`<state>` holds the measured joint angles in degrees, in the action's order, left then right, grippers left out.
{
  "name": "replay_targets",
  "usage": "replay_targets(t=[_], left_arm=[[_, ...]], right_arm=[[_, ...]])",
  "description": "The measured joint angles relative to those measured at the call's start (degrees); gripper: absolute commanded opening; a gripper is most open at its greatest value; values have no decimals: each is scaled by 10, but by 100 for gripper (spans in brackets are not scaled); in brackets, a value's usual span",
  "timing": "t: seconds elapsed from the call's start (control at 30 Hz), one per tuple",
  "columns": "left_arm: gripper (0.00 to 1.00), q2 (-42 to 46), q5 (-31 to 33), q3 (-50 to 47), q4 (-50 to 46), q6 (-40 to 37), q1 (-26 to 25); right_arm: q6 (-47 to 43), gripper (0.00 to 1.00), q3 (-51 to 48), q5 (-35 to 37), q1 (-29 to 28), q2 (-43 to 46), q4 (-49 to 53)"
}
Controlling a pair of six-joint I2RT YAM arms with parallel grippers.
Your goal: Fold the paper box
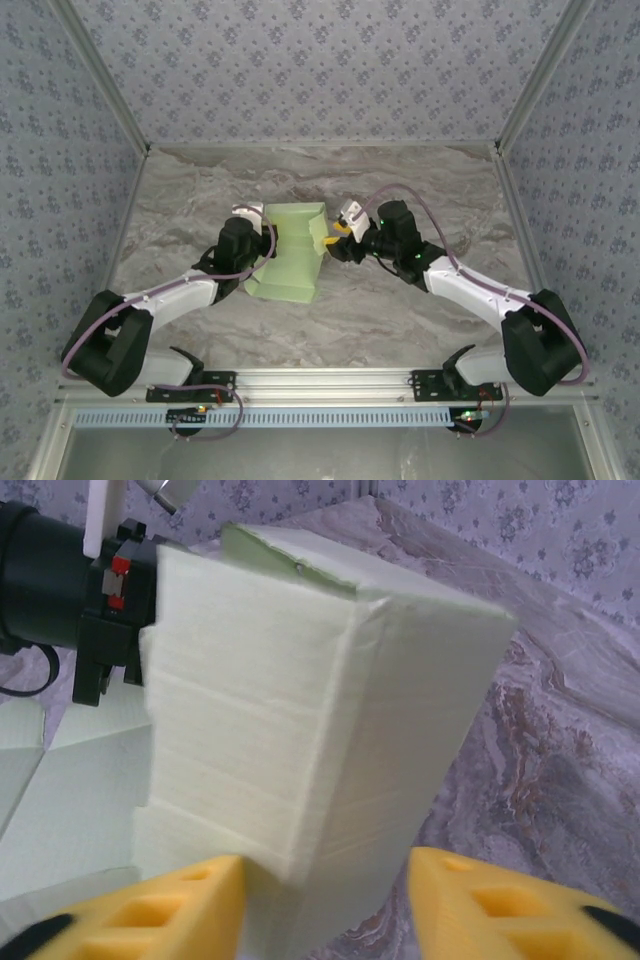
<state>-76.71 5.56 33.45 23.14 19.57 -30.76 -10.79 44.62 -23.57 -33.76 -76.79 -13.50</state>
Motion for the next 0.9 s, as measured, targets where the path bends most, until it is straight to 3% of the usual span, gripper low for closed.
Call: replay_targets(t=[0.27,0.33,0.4,0.47,0.57,0.67,0.77,0.9], left_arm=[[0,-9,-25,0,6,0,-5],[0,-10,-27,0,8,0,-5],[0,-10,-31,0,8,-1,-5],[0,-10,-37,0,8,-5,-5],[0,-11,-47,0,8,-9,-9],[0,-14,-53,0,8,-11,-9],[0,-14,-53,0,8,-11,-9],[0,-14,-58,0,7,-11,-9]], right_arm=[[-11,60,6,-103,39,-12,0],[-11,66,10,-115,43,-16,1],[-13,83,11,-130,42,-17,3],[-22,84,11,-147,40,-19,5],[-35,82,12,-170,39,-20,11],[-39,74,12,-171,39,-20,11],[-33,65,10,-152,39,-20,3],[-8,62,-5,-89,33,-20,-32]])
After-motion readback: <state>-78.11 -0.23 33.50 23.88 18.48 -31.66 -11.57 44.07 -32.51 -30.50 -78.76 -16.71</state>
